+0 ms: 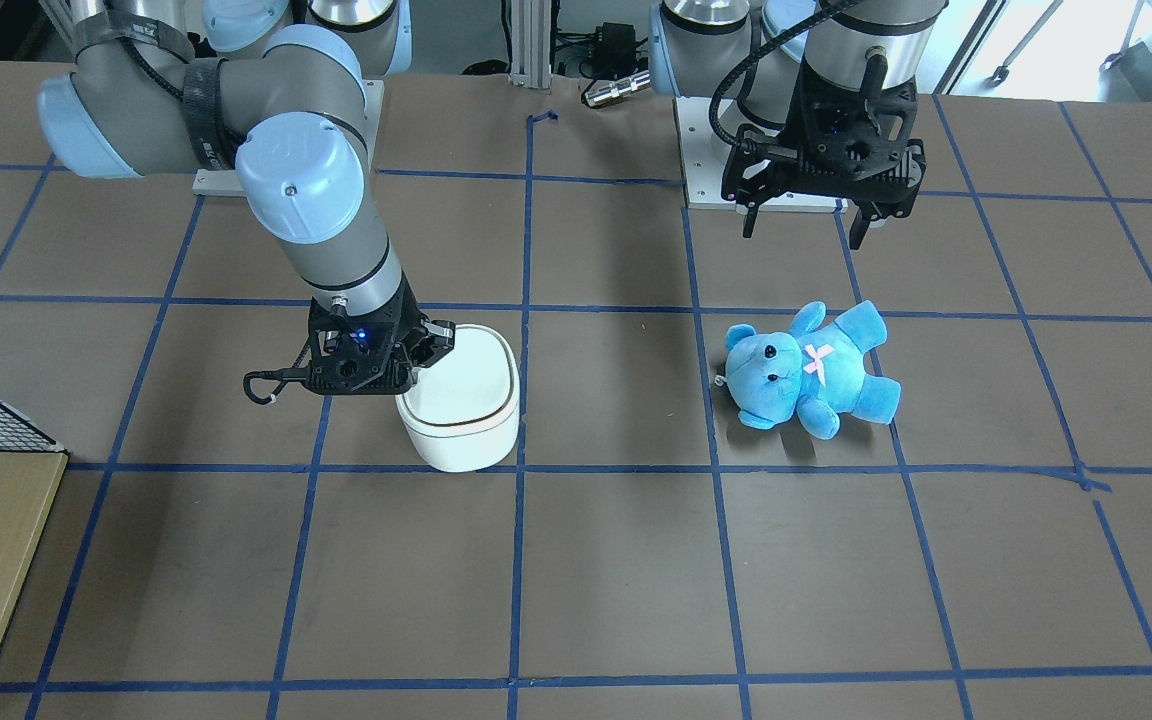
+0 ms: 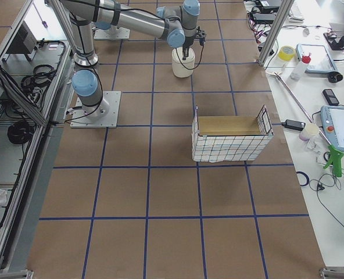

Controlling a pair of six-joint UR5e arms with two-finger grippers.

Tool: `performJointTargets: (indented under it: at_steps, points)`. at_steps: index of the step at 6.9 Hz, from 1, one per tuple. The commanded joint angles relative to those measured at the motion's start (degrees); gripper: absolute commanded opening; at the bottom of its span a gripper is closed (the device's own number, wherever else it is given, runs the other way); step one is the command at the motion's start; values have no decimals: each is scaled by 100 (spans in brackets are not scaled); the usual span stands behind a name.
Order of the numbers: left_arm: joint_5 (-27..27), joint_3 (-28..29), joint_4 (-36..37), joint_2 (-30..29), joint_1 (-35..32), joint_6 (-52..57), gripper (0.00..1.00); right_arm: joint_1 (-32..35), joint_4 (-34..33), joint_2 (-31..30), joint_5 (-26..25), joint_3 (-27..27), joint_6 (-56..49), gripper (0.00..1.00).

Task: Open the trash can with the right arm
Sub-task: 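Lower the right gripper and grip the lid's rim, then pull the right gripper up and back, flipping the lid open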

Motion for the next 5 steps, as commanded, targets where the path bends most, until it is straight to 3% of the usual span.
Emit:
performJointTargets:
  at_steps: [1, 3, 4, 5]
  points:
    - [0, 0, 0, 0, 0, 0, 100, -8, 54, -82, -43, -126, 47, 0]
    - [0, 0, 0, 0, 0, 0, 100, -17, 500, -415, -34, -521, 82, 0]
    - [0, 0, 0, 0, 0, 0, 100, -78, 816, -434, -86, -845, 74, 7]
    - [0, 0, 0, 0, 0, 0, 100, -148, 1028, -486, -148, -1066, 56, 32]
